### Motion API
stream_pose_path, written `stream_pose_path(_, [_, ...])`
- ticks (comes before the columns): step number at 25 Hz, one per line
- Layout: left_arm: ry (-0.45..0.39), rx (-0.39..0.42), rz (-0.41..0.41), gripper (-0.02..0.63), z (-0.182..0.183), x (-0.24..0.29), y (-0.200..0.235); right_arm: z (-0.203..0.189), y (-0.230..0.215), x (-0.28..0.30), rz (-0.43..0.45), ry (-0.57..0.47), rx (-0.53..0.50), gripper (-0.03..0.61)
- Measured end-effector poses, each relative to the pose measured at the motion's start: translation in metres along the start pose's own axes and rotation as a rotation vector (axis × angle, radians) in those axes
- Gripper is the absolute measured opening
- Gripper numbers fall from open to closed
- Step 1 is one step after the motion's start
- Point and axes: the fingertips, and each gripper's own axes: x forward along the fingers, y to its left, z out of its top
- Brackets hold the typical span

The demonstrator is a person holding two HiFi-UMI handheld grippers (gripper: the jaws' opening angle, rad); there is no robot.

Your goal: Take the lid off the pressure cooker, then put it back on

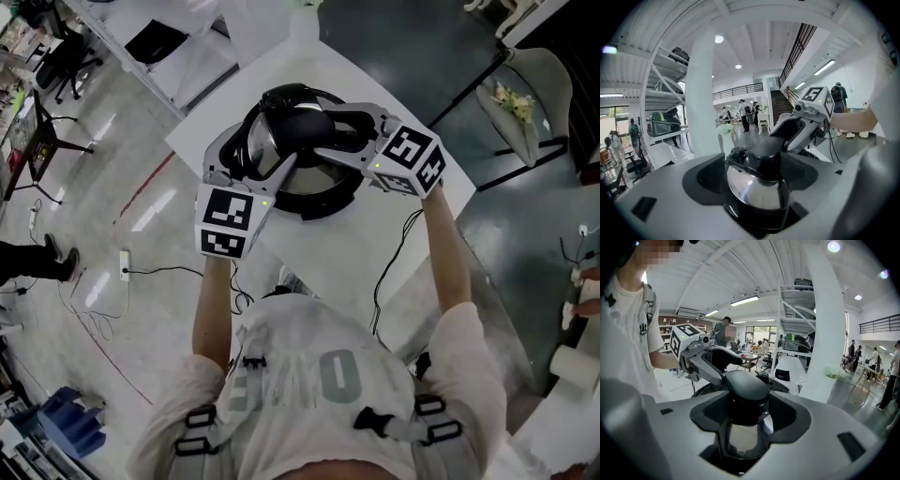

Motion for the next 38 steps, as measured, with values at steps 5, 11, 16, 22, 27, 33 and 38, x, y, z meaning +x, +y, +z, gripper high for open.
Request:
stream_pose_path(5, [0.001,-0.015,0.011,0.370,-0.004,-0.002,0.002,-0.004,0.002,-0.003,-0.004,-0.004,0.011,0.249])
stream_pose_path(11, [0.017,0.006,0.039,0.368,-0.006,-0.002,0.017,-0.009,0.010,-0.015,-0.024,-0.002,0.028,0.203])
stream_pose_path(16, [0.021,0.064,0.023,0.364,-0.003,0.000,0.019,-0.011,0.017,-0.018,-0.060,-0.004,0.039,0.193])
stream_pose_path(22, [-0.018,0.101,-0.088,0.337,0.002,-0.001,0.007,-0.013,0.015,-0.016,-0.100,0.011,0.036,0.195])
stream_pose_path(27, [0.013,0.050,-0.315,0.339,0.006,0.006,-0.007,-0.017,0.013,-0.015,-0.104,0.000,0.094,0.208])
stream_pose_path(33, [0.088,0.041,-0.412,0.337,-0.013,0.016,-0.008,-0.011,0.014,-0.012,-0.102,-0.066,0.198,0.221])
stream_pose_path(38, [0.065,-0.003,-0.487,0.337,-0.007,0.018,-0.015,-0.012,0.010,-0.011,-0.134,-0.068,0.230,0.215])
